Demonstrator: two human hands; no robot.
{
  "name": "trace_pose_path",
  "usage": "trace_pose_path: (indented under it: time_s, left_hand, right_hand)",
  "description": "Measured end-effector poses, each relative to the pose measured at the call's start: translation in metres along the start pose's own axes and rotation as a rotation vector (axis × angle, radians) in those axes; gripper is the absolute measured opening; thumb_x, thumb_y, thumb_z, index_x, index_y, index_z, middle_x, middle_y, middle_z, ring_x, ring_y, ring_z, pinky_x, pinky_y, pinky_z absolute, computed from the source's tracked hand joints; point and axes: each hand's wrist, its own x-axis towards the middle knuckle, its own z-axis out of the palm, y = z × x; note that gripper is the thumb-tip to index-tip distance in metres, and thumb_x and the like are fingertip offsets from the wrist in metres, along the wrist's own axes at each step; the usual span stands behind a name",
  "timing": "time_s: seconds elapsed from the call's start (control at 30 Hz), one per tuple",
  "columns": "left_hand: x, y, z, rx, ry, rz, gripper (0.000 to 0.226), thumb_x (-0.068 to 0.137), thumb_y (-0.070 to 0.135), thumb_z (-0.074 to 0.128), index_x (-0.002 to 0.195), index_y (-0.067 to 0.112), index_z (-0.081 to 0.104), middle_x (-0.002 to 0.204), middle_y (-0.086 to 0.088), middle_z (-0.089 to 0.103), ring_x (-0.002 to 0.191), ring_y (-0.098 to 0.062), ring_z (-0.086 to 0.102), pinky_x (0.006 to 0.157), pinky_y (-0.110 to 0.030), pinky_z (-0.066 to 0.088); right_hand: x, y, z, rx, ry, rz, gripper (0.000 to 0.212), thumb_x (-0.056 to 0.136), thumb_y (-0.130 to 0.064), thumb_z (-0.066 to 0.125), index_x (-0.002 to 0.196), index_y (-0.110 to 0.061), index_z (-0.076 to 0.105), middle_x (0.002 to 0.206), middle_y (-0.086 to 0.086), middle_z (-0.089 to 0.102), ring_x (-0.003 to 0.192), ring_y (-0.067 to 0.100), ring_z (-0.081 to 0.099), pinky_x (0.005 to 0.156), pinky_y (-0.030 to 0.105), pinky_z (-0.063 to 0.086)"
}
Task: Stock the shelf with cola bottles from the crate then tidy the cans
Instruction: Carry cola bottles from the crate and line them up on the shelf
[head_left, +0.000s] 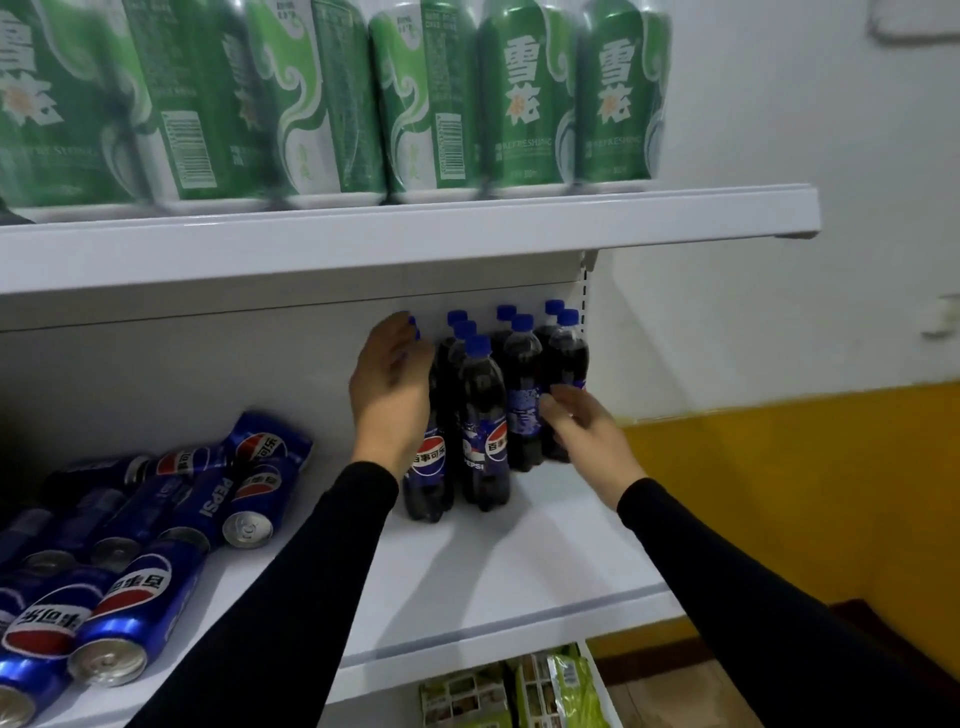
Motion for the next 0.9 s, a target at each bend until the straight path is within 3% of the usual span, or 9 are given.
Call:
trace_pose_path:
  time_s: [0.1,0.17,0.27,0.33,0.5,0.63,0.9]
  left_hand:
    - [-0.01,0.011,0.029,-0.066,-0.144,0.017,0.023,0.095,0.005,0.055,0.115,0.013,0.06,0.107,0.005,0.064,0.086,0.013,0.059,0.08,-0.004,0.043]
    - [-0.021,0.007,0.053,-0.095,-0.267,-0.011,0.019,0.096,0.009,0.054,0.113,0.013,0.061,0.107,0.01,0.064,0.09,0.016,0.058,0.082,-0.004,0.042]
    - [-0.044,0.001,0.088,-0.098,-0.426,-0.08,0.027,0.097,0.02,0.055,0.122,0.013,0.061,0.122,0.0,0.064,0.113,-0.008,0.059,0.098,-0.021,0.045]
    - [-0.069,0.003,0.117,-0.133,-0.524,-0.123,0.027,0.1,0.02,0.051,0.126,0.016,0.058,0.128,-0.002,0.061,0.12,-0.015,0.057,0.105,-0.029,0.043]
    - [-0.148,0.022,0.196,-0.172,-0.757,-0.173,0.032,0.101,0.03,0.048,0.131,0.02,0.057,0.134,0.001,0.058,0.127,-0.014,0.052,0.111,-0.037,0.039]
    - [-0.232,0.05,0.281,-0.208,-0.918,-0.174,0.035,0.102,0.034,0.046,0.133,0.021,0.056,0.133,0.002,0.058,0.123,-0.012,0.054,0.111,-0.042,0.039]
    - [-0.396,0.111,0.427,-0.281,-1.143,-0.186,0.038,0.103,0.035,0.044,0.135,0.019,0.054,0.133,0.0,0.058,0.118,-0.015,0.057,0.104,-0.035,0.044]
  right_hand:
    - [-0.015,-0.015,-0.031,0.021,0.102,-0.054,0.042,0.091,-0.049,0.059,0.127,-0.03,0.051,0.126,-0.008,0.061,0.119,0.014,0.057,0.104,0.038,0.046]
    - [-0.034,-0.023,-0.059,0.054,0.181,-0.057,0.04,0.094,-0.041,0.057,0.13,-0.025,0.052,0.13,-0.003,0.059,0.12,0.013,0.058,0.101,0.034,0.048]
    - [-0.067,-0.032,-0.105,0.079,0.292,-0.067,0.035,0.097,-0.034,0.055,0.13,-0.023,0.053,0.13,-0.002,0.059,0.117,0.01,0.06,0.096,0.028,0.049]
    - [-0.096,-0.035,-0.141,0.075,0.375,-0.065,0.036,0.097,-0.033,0.054,0.131,-0.02,0.053,0.128,-0.002,0.061,0.116,0.01,0.061,0.095,0.029,0.05]
    - [-0.182,-0.048,-0.243,0.013,0.55,-0.071,0.047,0.096,-0.038,0.051,0.137,-0.016,0.049,0.13,-0.003,0.059,0.116,0.008,0.061,0.097,0.03,0.051]
    - [-0.264,-0.047,-0.344,-0.024,0.722,-0.05,0.042,0.098,-0.037,0.049,0.135,-0.018,0.051,0.13,-0.002,0.059,0.115,0.007,0.061,0.098,0.03,0.051]
    - [-0.413,-0.035,-0.51,-0.075,1.023,0.034,0.045,0.098,-0.039,0.05,0.137,-0.016,0.05,0.13,-0.002,0.06,0.112,0.008,0.063,0.087,0.024,0.052]
